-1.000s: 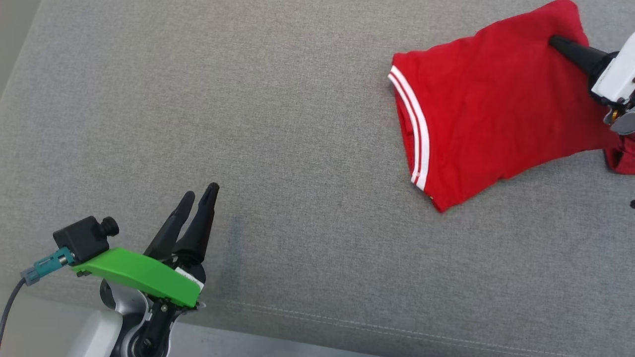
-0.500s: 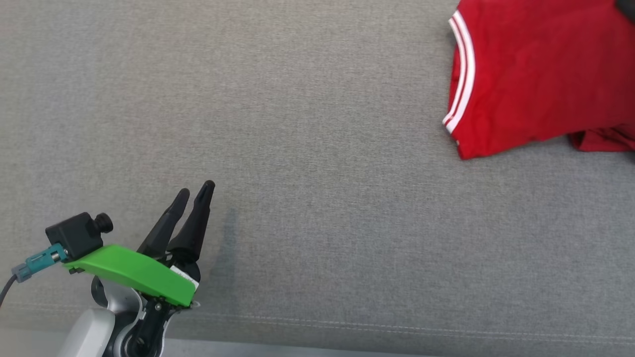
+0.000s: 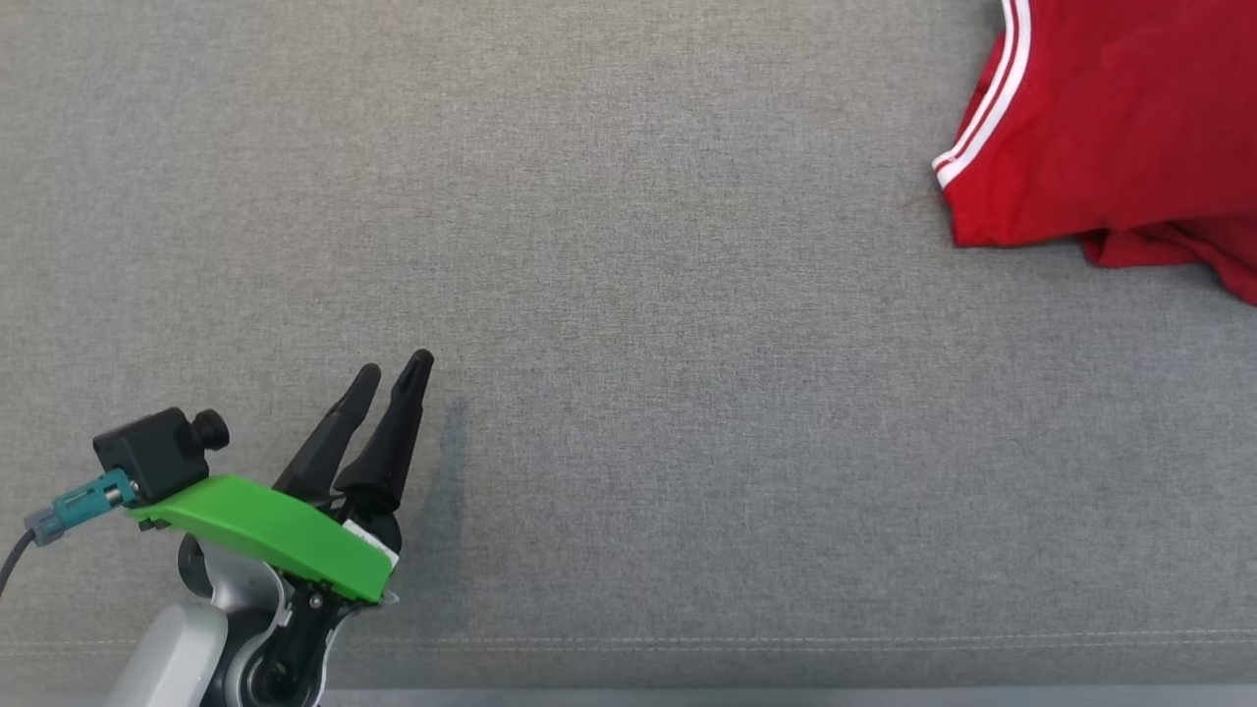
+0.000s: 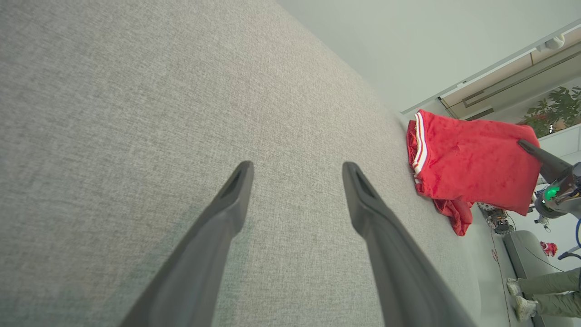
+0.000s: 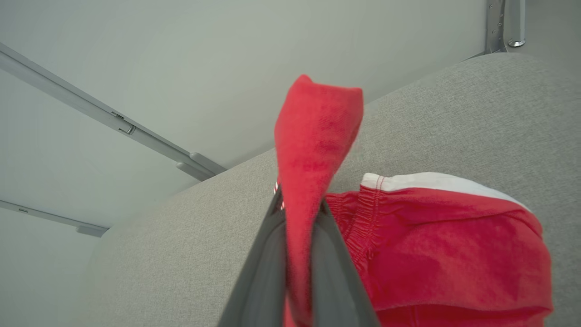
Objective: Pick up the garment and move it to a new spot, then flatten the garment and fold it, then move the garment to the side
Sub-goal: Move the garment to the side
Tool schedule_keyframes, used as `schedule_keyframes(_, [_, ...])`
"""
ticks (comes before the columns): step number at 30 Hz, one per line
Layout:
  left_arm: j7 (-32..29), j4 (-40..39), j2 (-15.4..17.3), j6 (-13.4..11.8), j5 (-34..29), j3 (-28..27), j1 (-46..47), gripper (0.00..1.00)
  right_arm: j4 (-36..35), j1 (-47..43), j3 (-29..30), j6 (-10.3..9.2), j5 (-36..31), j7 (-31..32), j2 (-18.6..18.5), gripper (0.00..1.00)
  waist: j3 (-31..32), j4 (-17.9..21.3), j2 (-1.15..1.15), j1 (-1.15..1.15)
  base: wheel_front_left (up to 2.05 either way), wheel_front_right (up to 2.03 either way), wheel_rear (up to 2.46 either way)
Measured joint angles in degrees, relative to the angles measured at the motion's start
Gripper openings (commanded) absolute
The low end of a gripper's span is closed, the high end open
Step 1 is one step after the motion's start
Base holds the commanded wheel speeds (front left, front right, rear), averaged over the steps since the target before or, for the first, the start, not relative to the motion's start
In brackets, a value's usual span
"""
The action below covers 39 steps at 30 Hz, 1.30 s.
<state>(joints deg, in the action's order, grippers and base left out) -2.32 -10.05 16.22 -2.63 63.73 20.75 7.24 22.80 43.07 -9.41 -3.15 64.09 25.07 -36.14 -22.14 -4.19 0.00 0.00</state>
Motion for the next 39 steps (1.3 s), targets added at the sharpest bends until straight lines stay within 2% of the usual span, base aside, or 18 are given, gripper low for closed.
schedule_keyframes(12, [-0.8,-1.7,1.2,-1.6,-0.5,-0.7,0.0,1.00,0.2,-0.3,0.8,-0.05,0.0,-2.3,0.9,0.00,-1.7,1.4,0.00,0.00,0.00,0.00,0.00])
schedule_keyframes(23, [-1.2,-3.8,3.4,-2.7,-0.6,-4.0,0.0,1.00,2.6,-1.4,1.7,-0.44,-0.1,-6.1,1.9,0.00,-4.9,3.4,0.00,0.00,0.00,0.00,0.00])
schedule_keyframes(24, [-1.4,-4.0,3.7,-2.9,-0.7,-4.1,0.0,1.00,2.8,-1.4,1.9,-0.48,-0.1,-6.8,2.1,0.11,-5.3,3.6,0.00,0.00,0.00,0.00,0.00])
schedule_keyframes(26, [-1.7,-4.3,4.2,-2.9,-0.9,-4.5,-0.1,1.00,3.6,-1.4,2.2,-0.51,-0.7,-8.4,2.5,0.08,-5.8,4.0,0.00,0.00,0.00,0.00,0.00])
schedule_keyframes(27, [-1.7,-4.5,4.4,-2.9,-1.0,-4.8,-0.1,1.00,4.1,-1.4,2.4,-0.58,-1.0,-9.3,2.8,0.49,-6.1,4.3,0.00,0.00,0.00,0.00,0.00])
schedule_keyframes(28, [-1.7,-5.0,4.6,-2.9,-1.0,-5.3,-0.1,1.00,5.2,-1.4,3.2,-1.09,-2.0,-11.8,2.9,0.49,-6.6,4.7,0.00,0.00,0.00,0.00,0.00])
schedule_keyframes(29, [-1.7,-5.3,4.6,-3.0,-1.0,-5.5,-0.2,1.00,5.8,-1.4,3.8,-1.36,-2.3,-13.0,2.9,1.00,-6.9,4.9,0.00,0.00,0.00,0.00,0.00])
schedule_keyframes(34, [-1.8,-5.6,4.7,-3.4,-1.0,-5.9,-0.2,1.00,9.1,-1.4,5.1,-2.10,-4.8,-17.7,2.5,1.00,-7.8,5.9,0.00,0.00,0.00,0.00,0.00])
schedule_keyframes(39, [-2.3,-5.7,4.7,-3.5,-1.0,-5.9,-0.2,1.00,11.1,-1.5,5.1,-2.38,-5.4,-19.7,2.5,1.00,-8.0,6.5,0.00,0.00,0.00,0.00,0.00])
